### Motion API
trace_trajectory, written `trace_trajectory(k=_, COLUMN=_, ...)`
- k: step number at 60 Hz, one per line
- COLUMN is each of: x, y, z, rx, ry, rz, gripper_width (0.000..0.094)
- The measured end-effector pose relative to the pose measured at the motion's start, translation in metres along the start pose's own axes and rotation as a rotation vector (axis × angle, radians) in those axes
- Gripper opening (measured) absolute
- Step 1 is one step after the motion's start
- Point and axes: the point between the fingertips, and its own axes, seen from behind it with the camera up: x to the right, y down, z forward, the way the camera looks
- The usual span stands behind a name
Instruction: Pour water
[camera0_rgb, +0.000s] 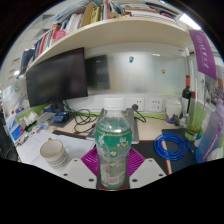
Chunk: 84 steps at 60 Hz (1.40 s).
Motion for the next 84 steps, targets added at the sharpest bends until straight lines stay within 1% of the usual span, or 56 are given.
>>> trace_trajectory(k=2, x=0.0, y=-0.003, z=0.0, rx=0.03, ry=0.0, rz=-0.002, gripper_width=0.0324)
trace_trajectory(k=5, x=-0.002, y=-0.004, z=0.003, rx=0.046, ry=-0.004, rz=-0.027, gripper_width=0.0322)
trace_trajectory(k=14, x=-0.002, y=-0.003, z=0.002, rx=0.062, ry=0.013, rz=-0.061, gripper_width=0.0322)
trace_trajectory(k=20, x=-0.002, y=-0.001, z=-0.002, rx=0.063, ry=0.038, rz=-0.067, gripper_width=0.0343)
trace_trajectory(k=25, x=-0.001, y=-0.001, z=-0.004, rx=0.065, ry=0.059, rz=-0.079, gripper_width=0.0438)
trace_trajectory(k=29, x=-0.002, y=0.003, z=-0.006, rx=0.039, ry=0.065, rz=-0.082, gripper_width=0.0503)
trace_trajectory(k=30, x=-0.002, y=0.005, z=-0.006, rx=0.028, ry=0.066, rz=-0.082, gripper_width=0.053)
trace_trajectory(k=33, x=-0.001, y=0.007, z=-0.013, rx=0.009, ry=0.08, rz=-0.083, gripper_width=0.0666)
trace_trajectory(k=34, x=-0.001, y=0.007, z=-0.017, rx=0.005, ry=0.087, rz=-0.083, gripper_width=0.0677)
trace_trajectory(k=39, x=-0.011, y=0.012, z=-0.042, rx=-0.027, ry=0.088, rz=-0.085, gripper_width=0.0655)
trace_trajectory(k=44, x=-0.023, y=0.014, z=-0.074, rx=-0.053, ry=0.125, rz=-0.072, gripper_width=0.0667)
trace_trajectory(k=51, x=-0.05, y=0.016, z=-0.117, rx=-0.097, ry=0.172, rz=-0.027, gripper_width=0.0792)
trace_trajectory(k=60, x=-0.09, y=-0.013, z=-0.156, rx=-0.06, ry=0.23, rz=0.012, gripper_width=0.0794)
trace_trajectory(k=69, x=-0.109, y=-0.039, z=-0.177, rx=-0.038, ry=0.295, rz=-0.032, gripper_width=0.08)
trace_trajectory(k=75, x=-0.121, y=-0.055, z=-0.186, rx=0.003, ry=0.295, rz=-0.018, gripper_width=0.0801)
trace_trajectory(k=84, x=-0.13, y=-0.065, z=-0.194, rx=0.022, ry=0.297, rz=0.001, gripper_width=0.0802)
